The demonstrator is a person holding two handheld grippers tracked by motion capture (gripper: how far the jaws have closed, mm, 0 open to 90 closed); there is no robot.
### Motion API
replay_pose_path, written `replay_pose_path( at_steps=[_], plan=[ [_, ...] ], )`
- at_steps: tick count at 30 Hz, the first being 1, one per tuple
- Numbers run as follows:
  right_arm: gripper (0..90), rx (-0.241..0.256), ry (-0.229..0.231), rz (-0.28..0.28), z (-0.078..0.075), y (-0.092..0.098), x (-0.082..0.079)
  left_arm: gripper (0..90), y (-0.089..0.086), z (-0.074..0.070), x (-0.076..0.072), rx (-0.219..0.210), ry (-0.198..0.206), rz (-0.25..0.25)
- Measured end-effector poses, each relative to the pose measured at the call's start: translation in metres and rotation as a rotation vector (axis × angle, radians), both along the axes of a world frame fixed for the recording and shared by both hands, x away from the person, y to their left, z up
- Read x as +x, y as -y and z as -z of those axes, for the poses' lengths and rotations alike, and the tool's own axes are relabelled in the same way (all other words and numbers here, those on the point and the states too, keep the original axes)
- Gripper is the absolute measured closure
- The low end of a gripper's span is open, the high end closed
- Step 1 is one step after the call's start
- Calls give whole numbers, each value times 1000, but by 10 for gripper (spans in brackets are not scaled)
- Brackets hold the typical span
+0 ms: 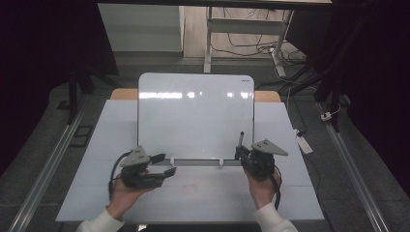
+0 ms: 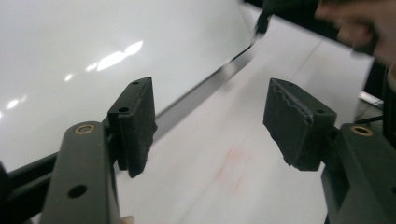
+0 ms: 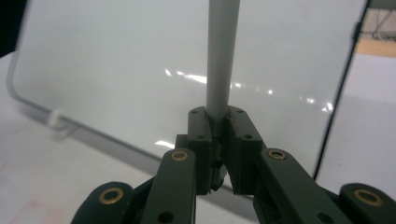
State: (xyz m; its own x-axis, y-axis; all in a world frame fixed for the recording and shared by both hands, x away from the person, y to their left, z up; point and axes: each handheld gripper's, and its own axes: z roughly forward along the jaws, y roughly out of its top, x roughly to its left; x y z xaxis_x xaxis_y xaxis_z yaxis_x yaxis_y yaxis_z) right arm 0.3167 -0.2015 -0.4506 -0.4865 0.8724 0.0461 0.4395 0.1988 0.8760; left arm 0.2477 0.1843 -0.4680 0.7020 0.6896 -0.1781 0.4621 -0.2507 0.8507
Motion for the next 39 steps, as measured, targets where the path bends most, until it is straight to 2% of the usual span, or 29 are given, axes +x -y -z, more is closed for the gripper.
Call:
replay_pose_path(
  at_steps=[5,9,11,16,18,22,26,39],
  plan=[
    [809,-36,-43,36,-1,0,28,324,-42,21,-15,-10,-46,-89],
    [810,-57,-118,70,6,0,48,316,-57,29,-21,0,-60,-125],
    [811,-61,-126,81,9,0,54,314,-59,31,-22,5,-58,-131],
    [811,-56,-109,114,13,-3,60,314,-60,33,-22,36,-45,-136],
    [809,-55,-87,129,15,-4,59,313,-60,34,-22,49,-45,-142],
    [805,-91,-28,150,18,-9,55,312,-60,36,-22,58,-43,-149],
    [804,-102,3,158,20,-10,53,311,-61,36,-23,62,-43,-154],
    [800,-116,22,139,21,-8,53,311,-63,39,-25,80,-40,-165]
  ],
)
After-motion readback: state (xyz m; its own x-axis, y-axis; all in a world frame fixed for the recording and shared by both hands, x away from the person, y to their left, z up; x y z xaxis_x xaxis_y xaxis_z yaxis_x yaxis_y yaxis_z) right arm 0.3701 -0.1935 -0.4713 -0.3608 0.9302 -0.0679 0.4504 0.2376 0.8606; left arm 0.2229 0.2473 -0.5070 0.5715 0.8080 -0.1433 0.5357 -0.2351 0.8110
